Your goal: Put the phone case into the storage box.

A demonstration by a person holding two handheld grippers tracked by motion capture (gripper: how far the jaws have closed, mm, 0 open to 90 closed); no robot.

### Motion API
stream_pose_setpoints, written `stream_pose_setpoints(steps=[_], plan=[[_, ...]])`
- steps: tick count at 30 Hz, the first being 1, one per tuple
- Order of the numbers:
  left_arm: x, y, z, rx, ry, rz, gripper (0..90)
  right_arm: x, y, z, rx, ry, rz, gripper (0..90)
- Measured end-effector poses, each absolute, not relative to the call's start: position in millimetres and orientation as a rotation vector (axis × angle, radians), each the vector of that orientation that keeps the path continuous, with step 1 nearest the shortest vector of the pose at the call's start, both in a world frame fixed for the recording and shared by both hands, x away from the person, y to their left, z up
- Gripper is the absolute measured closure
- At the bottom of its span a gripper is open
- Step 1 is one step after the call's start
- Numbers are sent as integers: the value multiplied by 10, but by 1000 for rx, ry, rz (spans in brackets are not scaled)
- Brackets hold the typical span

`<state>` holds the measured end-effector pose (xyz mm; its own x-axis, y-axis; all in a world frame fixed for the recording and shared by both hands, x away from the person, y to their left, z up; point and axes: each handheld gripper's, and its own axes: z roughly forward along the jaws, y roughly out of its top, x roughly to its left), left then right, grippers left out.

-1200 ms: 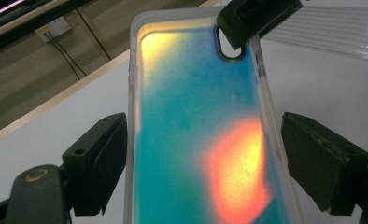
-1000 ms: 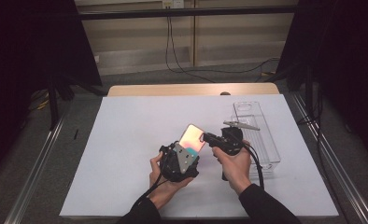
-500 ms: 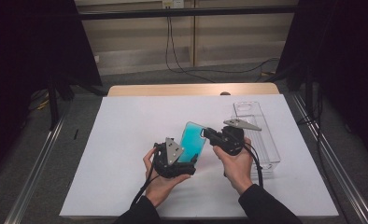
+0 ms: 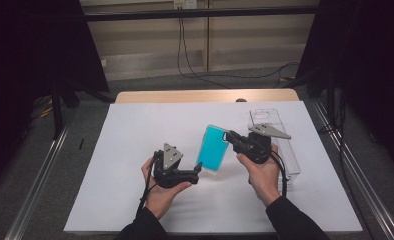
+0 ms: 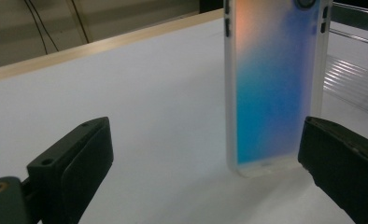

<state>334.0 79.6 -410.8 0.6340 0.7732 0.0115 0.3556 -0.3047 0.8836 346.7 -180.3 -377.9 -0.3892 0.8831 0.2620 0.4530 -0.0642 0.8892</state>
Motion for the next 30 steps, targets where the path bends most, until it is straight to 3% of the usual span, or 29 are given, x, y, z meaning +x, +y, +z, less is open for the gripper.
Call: stream_pose_setpoints(steps=[7,20,28,30], plan=[[3315,980,-4106,1911,864,587,24,3464,-1886,-3764,1400,1797,1439,817],[3339,1534,-4116,1818,974,635,53,3446,-2105,-3694,1358,1758,1456,817],[3271,1824,-4084,1727,1012,591,47,3472,-2258,-3647,1354,1714,1481,816],[3241,1872,-4066,1729,1004,649,45,3480,-2289,-3631,1344,1713,1476,816]])
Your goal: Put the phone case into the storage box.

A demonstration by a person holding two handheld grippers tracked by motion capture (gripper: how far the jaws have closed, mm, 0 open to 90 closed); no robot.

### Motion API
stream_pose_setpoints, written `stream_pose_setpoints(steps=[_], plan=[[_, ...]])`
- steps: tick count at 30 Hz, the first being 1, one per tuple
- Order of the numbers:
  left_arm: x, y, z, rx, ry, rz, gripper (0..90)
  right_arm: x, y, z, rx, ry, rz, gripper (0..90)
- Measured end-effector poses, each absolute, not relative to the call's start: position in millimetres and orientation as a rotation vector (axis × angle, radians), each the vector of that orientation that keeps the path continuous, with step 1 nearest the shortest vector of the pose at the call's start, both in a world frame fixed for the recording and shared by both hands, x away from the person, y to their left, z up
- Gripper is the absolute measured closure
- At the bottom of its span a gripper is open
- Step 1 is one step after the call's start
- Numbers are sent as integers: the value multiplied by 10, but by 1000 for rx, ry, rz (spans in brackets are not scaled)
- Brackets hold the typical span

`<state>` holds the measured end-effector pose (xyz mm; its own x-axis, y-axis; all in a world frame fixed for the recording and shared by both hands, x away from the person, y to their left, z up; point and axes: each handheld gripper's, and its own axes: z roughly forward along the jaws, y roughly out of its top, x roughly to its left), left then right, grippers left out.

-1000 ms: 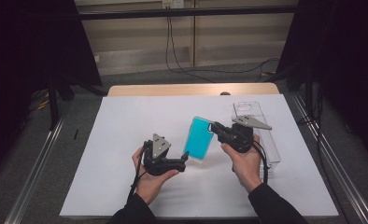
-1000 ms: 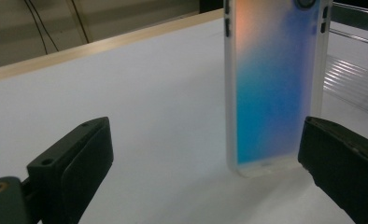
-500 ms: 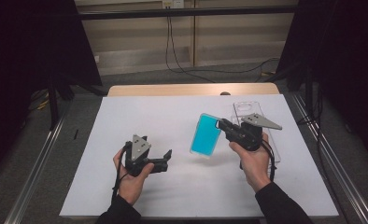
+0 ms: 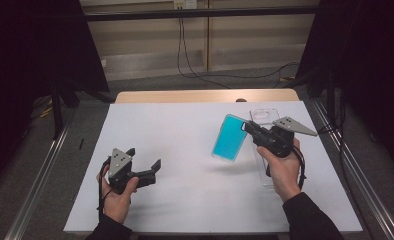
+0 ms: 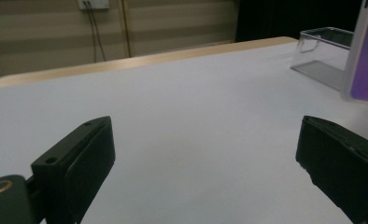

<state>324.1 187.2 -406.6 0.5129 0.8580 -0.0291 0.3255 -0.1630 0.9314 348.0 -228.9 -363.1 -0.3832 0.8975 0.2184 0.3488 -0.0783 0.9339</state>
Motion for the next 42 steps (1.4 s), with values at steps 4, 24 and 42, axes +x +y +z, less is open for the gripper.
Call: stream_pose_setpoints(steps=[4,24,42], plan=[[3196,1962,-4073,1732,1010,663,39,3483,-2348,-3599,1336,1696,1470,817],[3086,2218,-4242,1690,964,610,45,3558,-2682,-3327,1252,1634,1469,817],[3092,2255,-4285,1686,980,607,32,3708,-2984,-3236,1252,1622,1386,816]])
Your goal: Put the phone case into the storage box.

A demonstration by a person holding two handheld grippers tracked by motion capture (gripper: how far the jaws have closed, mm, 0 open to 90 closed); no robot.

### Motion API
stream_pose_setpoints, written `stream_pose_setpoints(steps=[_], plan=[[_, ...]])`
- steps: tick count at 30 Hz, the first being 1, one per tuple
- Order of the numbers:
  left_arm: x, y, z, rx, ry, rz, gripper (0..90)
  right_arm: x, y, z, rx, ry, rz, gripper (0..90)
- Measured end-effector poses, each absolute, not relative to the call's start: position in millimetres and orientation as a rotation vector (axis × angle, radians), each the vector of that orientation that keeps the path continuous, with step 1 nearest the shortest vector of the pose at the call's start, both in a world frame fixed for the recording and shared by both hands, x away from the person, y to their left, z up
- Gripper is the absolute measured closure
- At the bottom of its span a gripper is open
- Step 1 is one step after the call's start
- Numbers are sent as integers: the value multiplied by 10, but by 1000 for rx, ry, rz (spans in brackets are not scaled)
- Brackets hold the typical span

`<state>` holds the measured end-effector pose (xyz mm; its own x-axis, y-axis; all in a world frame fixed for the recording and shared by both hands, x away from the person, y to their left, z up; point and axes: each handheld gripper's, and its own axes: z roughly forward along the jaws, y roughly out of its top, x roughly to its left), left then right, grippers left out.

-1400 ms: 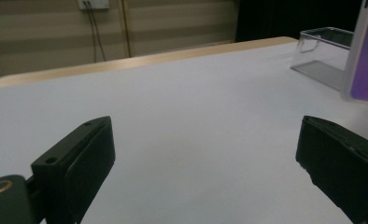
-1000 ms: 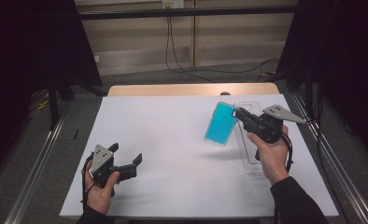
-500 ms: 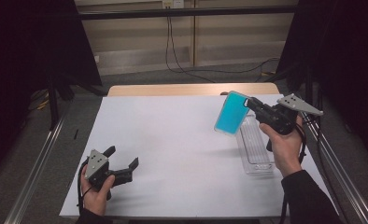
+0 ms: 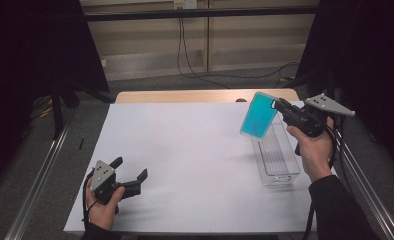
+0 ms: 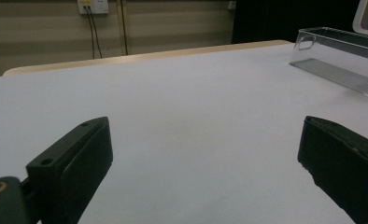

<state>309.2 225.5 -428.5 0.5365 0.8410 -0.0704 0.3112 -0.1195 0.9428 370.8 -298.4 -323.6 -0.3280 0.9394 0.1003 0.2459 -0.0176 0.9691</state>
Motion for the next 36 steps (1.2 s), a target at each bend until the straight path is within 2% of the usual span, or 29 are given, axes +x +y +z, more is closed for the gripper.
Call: stream_pose_setpoints(steps=[14,36], plan=[[3099,2262,-4298,1696,975,606,33,3856,-3255,-3206,1145,1604,1279,816],[3101,2262,-4317,1706,980,607,33,4193,-3321,-3527,1094,1658,1164,817]])
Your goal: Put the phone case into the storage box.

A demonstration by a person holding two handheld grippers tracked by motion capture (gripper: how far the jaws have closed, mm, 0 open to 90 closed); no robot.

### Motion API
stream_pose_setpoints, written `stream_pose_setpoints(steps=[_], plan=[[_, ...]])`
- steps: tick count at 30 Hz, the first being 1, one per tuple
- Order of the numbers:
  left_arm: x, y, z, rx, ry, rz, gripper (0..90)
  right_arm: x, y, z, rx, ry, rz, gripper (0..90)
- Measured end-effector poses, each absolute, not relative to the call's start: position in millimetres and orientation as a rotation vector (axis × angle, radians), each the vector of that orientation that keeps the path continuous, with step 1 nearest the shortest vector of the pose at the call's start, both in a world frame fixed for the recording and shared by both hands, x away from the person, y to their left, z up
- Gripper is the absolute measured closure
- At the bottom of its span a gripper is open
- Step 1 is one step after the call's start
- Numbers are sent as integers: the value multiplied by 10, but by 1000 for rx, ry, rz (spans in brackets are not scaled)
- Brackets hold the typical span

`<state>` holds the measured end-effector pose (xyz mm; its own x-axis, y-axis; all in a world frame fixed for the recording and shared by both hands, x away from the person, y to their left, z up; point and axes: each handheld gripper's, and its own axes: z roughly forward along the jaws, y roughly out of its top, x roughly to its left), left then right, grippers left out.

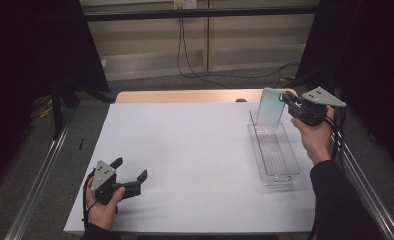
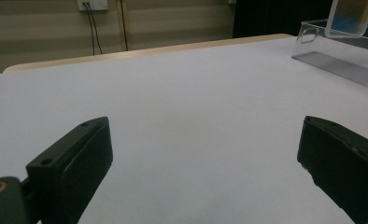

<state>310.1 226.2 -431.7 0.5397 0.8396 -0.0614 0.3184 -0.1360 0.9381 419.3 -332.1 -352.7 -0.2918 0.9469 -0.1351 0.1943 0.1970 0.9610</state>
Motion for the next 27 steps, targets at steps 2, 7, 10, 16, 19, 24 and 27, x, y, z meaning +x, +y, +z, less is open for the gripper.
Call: stream_pose_setpoints(steps=[2,7,10,16,19,24,27], plan=[[3101,2262,-4317,1704,982,607,33,4225,-3324,-3561,1101,1658,1152,817],[3105,2268,-4321,1707,980,614,33,4294,-3326,-3638,1112,1682,1147,816],[3106,2271,-4322,1706,983,614,33,4328,-3311,-3669,1110,1684,1140,816],[3107,2274,-4323,1715,980,617,33,4400,-3320,-3718,1093,1693,1130,816],[3106,2274,-4324,1711,984,619,33,4445,-3352,-3751,1084,1693,1139,817],[3113,2274,-4329,1712,984,619,33,4511,-3383,-3794,1054,1707,1151,817],[3112,2272,-4330,1719,979,621,33,4540,-3392,-3828,1050,1718,1154,817]])
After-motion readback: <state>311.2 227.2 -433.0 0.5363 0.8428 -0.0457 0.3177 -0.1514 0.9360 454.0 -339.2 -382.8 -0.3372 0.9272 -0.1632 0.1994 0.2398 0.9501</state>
